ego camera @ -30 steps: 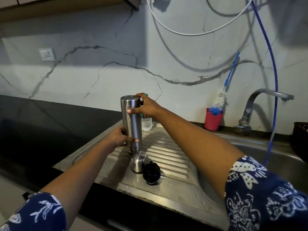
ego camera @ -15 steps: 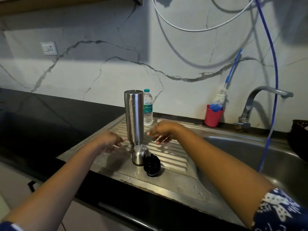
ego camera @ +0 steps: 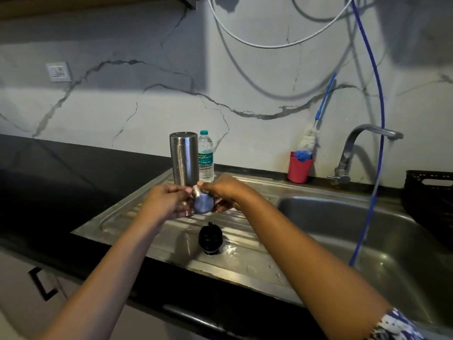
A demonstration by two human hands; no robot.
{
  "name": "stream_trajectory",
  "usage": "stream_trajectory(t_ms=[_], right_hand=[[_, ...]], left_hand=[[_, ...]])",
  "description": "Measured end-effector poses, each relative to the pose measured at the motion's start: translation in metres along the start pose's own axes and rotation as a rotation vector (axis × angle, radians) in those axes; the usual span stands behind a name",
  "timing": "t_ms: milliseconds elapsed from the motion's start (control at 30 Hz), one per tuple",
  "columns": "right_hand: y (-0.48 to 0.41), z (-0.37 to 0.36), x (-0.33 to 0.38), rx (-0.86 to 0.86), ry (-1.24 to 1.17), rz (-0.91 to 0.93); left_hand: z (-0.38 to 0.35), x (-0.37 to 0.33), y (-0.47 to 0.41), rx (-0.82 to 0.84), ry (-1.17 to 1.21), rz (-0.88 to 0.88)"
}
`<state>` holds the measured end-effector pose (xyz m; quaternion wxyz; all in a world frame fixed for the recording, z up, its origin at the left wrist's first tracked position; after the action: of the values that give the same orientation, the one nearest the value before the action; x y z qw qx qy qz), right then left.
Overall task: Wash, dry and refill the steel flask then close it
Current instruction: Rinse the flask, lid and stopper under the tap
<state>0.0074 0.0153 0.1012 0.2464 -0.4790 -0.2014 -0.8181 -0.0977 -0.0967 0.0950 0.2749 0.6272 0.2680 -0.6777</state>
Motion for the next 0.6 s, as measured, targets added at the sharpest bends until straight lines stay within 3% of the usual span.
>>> stream_trajectory(t_ms=[100, 167, 267, 333, 433, 600], right_hand=[[0.017, 0.047, 0.013, -0.209, -0.139, 0.144], [0.033, 0.082, 0.003, -0.272, -0.304, 0.184], [0.051, 0.130, -0.034, -0.305, -0.533, 0.190], [0.061, 0.163, -0.068, -0.326, -0.640, 0.174], [0.072, 0.216, -0.127, -0.420, -0.618, 0.116], [0.083, 0.288, -0.210, -0.534, -0.468, 0.009]], left_hand=[[-0.024, -0.038, 0.021, -0.013, 0.105, -0.208], [-0.052, -0.052, 0.026, 0.003, 0.154, -0.258], [-0.110, -0.046, 0.019, 0.096, 0.336, -0.148], [-0.173, -0.033, 0.022, 0.287, 0.350, -0.029], [-0.267, -0.009, 0.043, 0.556, 0.292, 0.054], [-0.383, 0.018, 0.061, 0.676, 0.299, 0.066]])
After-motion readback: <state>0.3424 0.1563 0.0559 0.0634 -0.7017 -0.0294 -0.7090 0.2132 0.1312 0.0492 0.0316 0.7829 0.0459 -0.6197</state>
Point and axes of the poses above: each hand's wrist, its own y-axis away from the middle knuckle, its own z-axis out of the back of the hand, x = y × z, the point moved 9 cm from there along -y, towards the middle knuckle, and after that the axes turned 6 degrees about -x, right-handed, at the moved point
